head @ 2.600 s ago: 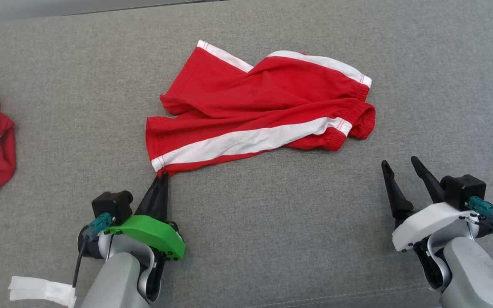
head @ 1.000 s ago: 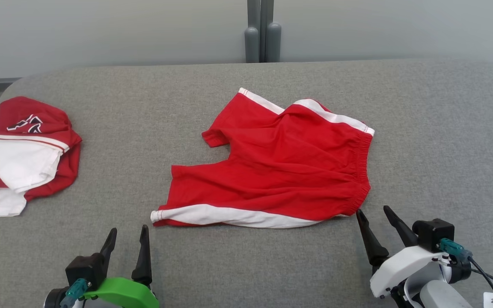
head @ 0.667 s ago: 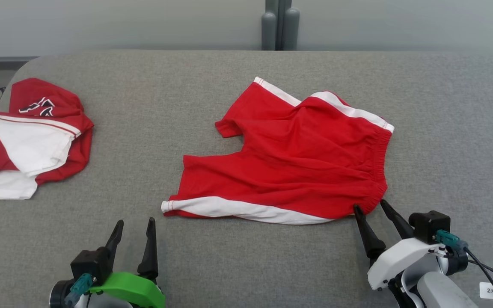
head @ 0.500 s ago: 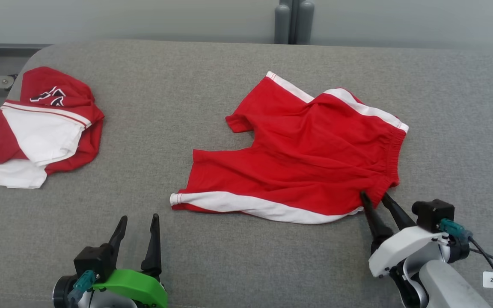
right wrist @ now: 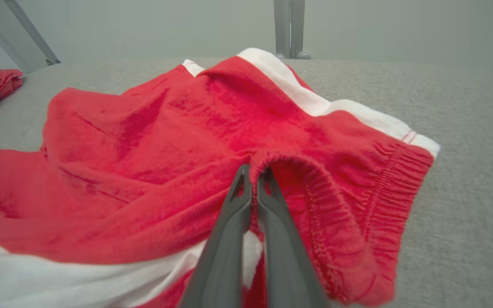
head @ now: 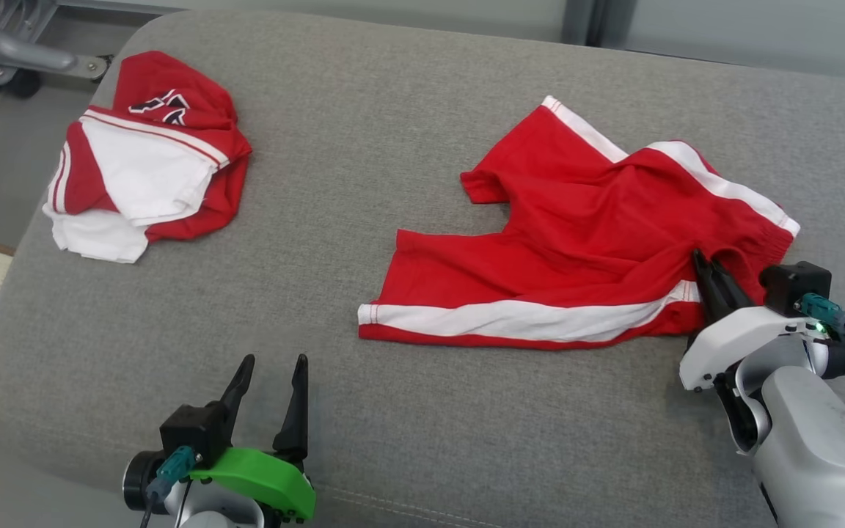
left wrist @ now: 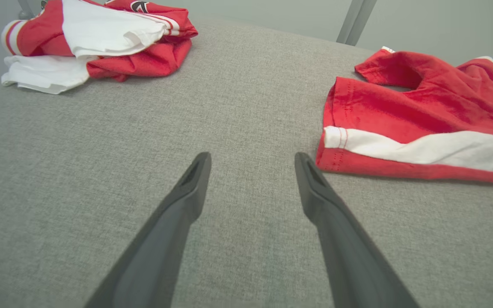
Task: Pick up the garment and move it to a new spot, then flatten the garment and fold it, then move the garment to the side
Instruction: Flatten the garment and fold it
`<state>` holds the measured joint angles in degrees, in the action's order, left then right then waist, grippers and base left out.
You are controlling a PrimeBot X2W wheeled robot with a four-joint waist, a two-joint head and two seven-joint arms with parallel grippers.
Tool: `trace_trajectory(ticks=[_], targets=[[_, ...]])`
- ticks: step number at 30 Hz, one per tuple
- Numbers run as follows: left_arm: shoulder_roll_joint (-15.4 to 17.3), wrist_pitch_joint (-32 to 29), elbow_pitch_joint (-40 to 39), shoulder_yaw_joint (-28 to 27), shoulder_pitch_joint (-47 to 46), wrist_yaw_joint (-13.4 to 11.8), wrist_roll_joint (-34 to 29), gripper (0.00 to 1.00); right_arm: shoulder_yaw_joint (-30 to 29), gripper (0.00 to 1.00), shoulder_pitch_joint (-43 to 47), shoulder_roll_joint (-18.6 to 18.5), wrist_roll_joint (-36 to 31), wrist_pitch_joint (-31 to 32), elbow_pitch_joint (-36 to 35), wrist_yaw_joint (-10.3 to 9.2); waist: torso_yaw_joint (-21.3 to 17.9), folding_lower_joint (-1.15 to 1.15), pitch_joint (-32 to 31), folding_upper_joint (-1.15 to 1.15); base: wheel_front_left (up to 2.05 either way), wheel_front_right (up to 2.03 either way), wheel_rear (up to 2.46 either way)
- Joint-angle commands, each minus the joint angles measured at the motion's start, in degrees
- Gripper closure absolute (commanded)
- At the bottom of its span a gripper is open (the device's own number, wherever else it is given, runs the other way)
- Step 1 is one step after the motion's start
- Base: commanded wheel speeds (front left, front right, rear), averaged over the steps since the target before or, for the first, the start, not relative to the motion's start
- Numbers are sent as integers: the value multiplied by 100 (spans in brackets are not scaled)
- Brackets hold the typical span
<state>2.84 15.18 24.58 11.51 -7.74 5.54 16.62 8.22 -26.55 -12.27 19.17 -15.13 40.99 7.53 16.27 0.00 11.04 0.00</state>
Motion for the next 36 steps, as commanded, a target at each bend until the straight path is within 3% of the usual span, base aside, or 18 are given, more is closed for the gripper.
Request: trace_trajectory(ticks=[1, 8, 27, 36], targets=[[10, -5, 22, 17, -59, -25, 33, 0, -123, 0, -100, 37, -184, 0, 237, -9, 233, 0, 99, 0, 0, 0, 0], [11, -5, 50, -49, 76, -66, 32, 0, -520, 0, -154, 214, -673, 0, 632, -9, 83, 0, -60, 0, 0, 0, 0], [13, -5, 38, -390, 318, -2, -216, 0, -674, 0, 1301, 514, -332, 0, -870, -9, -910, 0, -628, 0, 0, 0, 0], [12, -5, -98, -635, 530, -111, -439, 0, -963, 0, 1809, 671, -761, 0, -1595, -9, -1095, 0, -848, 0, 0, 0, 0]])
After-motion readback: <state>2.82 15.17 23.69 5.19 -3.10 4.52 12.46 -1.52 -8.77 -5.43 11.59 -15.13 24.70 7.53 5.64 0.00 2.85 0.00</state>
